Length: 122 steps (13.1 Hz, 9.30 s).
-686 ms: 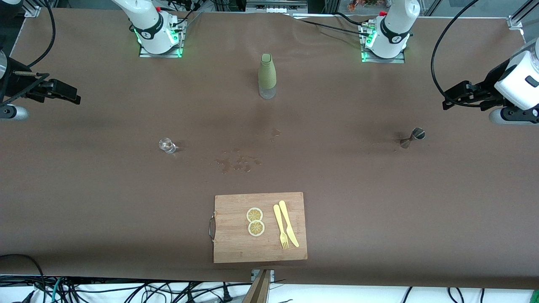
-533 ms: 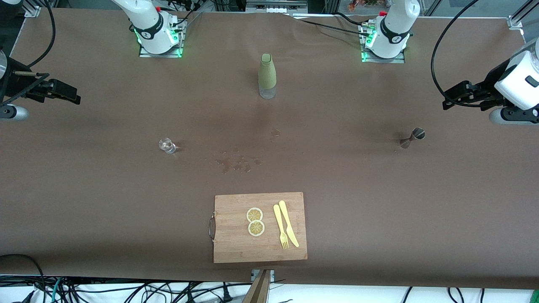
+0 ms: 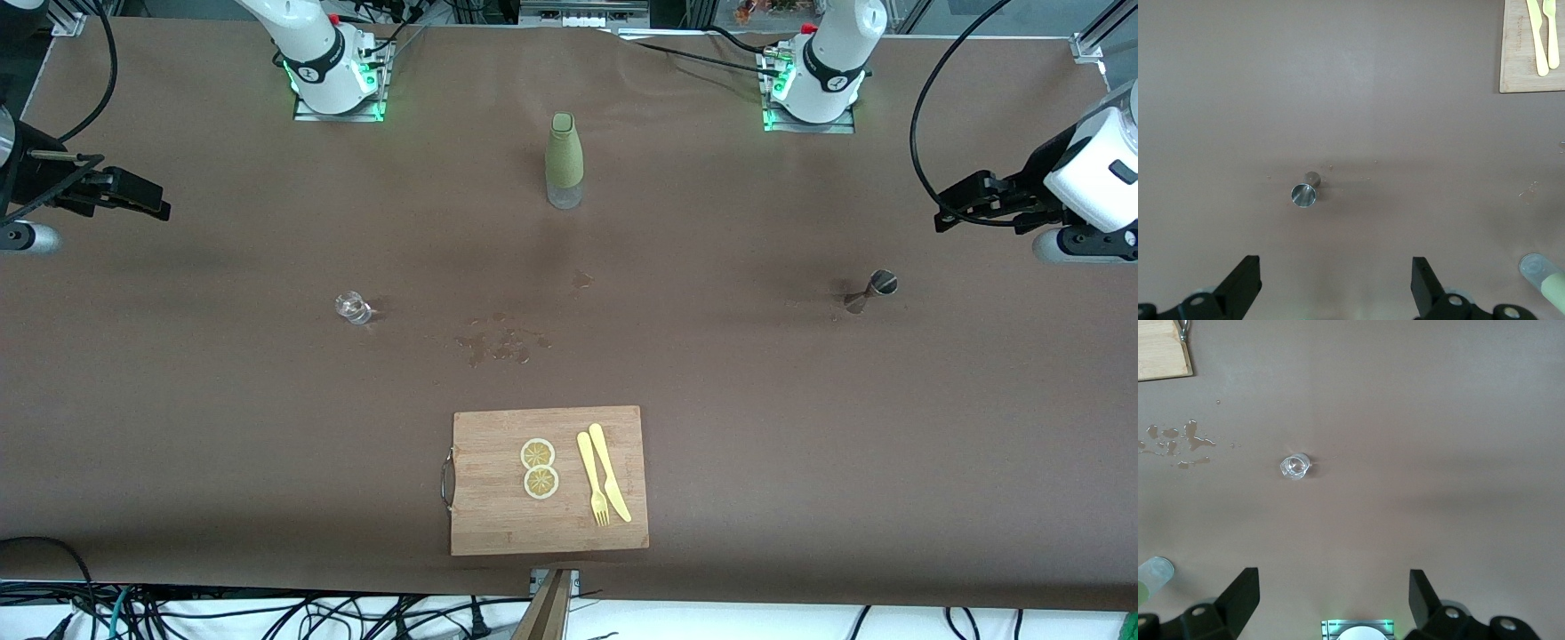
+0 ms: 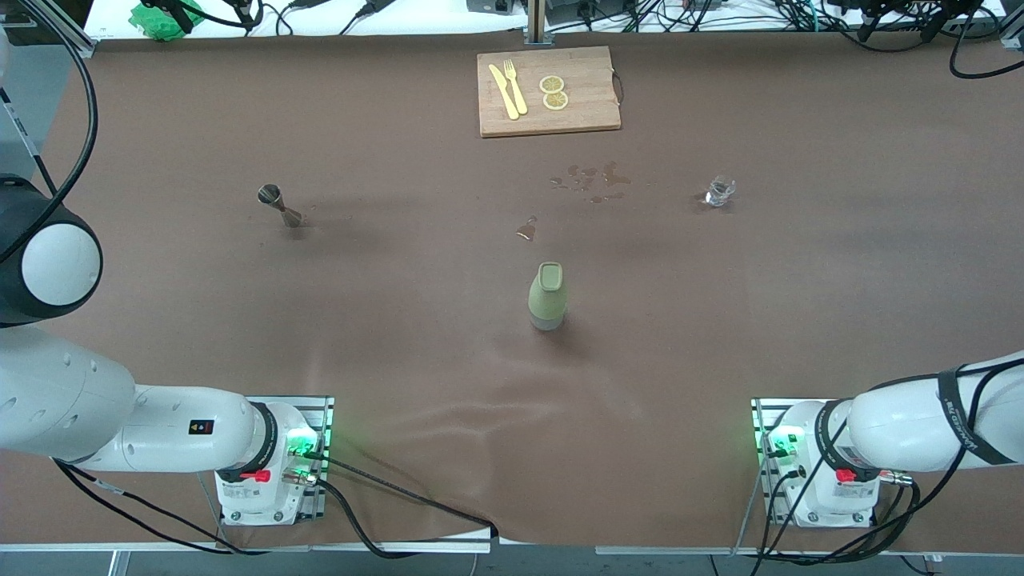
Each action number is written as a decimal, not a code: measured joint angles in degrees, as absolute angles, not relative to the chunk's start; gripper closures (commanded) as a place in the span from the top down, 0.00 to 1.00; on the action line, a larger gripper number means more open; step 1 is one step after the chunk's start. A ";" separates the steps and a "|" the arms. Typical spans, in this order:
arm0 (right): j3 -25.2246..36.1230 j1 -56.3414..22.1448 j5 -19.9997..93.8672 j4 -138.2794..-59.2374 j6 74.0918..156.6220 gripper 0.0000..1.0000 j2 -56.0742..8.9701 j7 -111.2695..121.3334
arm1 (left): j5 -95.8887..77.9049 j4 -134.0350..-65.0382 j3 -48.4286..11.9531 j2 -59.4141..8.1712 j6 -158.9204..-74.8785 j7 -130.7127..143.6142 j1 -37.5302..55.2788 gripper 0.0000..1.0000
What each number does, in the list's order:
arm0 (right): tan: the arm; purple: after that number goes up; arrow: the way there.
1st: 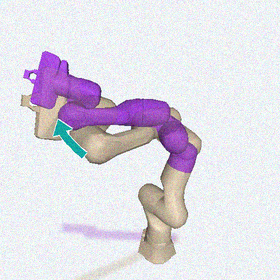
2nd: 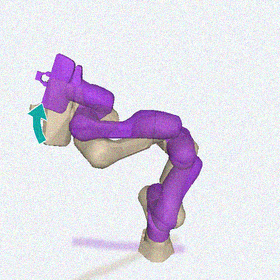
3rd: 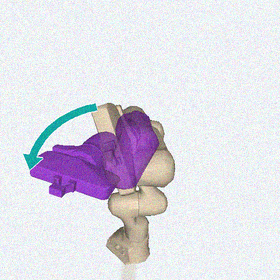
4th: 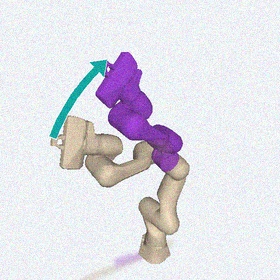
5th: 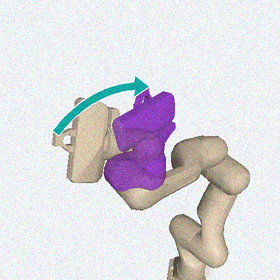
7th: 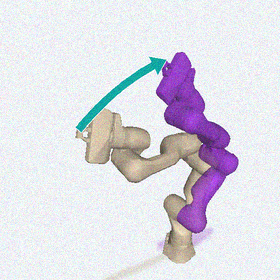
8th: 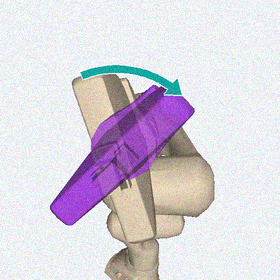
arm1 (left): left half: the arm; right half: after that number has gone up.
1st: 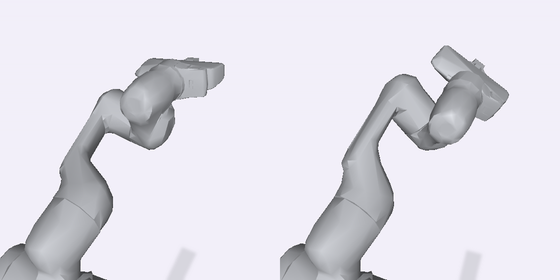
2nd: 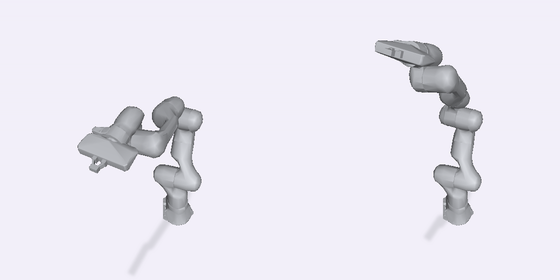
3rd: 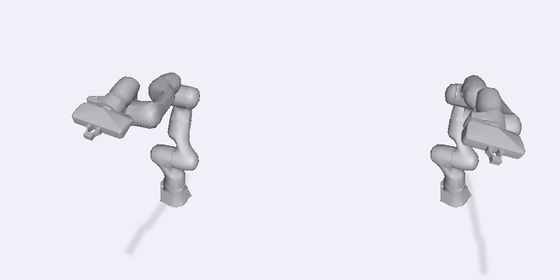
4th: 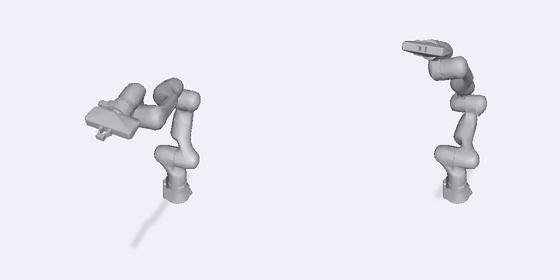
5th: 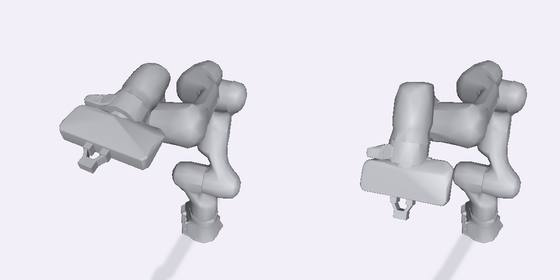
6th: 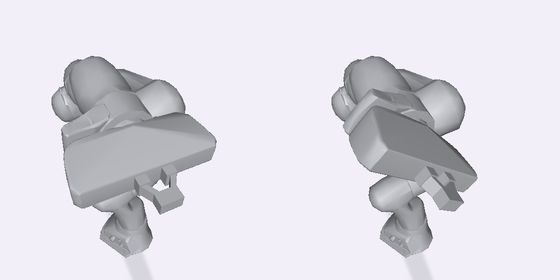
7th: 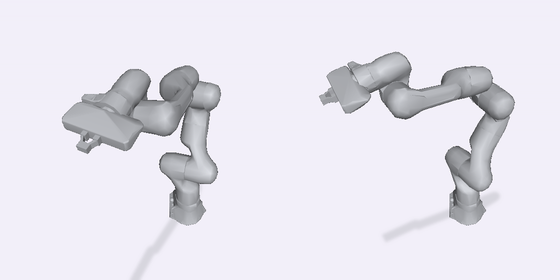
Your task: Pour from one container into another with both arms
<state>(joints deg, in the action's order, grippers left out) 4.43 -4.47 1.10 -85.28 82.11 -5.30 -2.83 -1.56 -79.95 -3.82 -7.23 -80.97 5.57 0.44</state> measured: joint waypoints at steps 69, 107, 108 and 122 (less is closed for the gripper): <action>1.14 7.60 53.26 -118.32 111.94 1.00 -25.88 125.26 | -64.95 -98.89 20.97 -54.71 -69.30 -155.38 -19.12 1.00; -1.65 9.82 66.43 -117.41 107.61 0.95 -37.74 153.19 | -67.46 -97.50 17.09 -57.64 -68.37 -157.78 -18.74 0.00; -1.65 10.04 66.46 -117.31 107.20 0.95 -38.08 153.99 | -67.46 -97.46 16.89 -57.64 -68.48 -157.61 -18.07 0.00; -1.67 11.16 67.10 -114.96 105.65 0.80 -42.31 156.19 | -84.34 -93.87 -5.62 -57.27 -92.61 -150.77 -2.31 0.00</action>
<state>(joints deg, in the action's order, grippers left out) -1.67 11.16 67.10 -114.96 105.65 -42.31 156.19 -84.34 -93.87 -5.62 -57.27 -92.61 -150.77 -2.31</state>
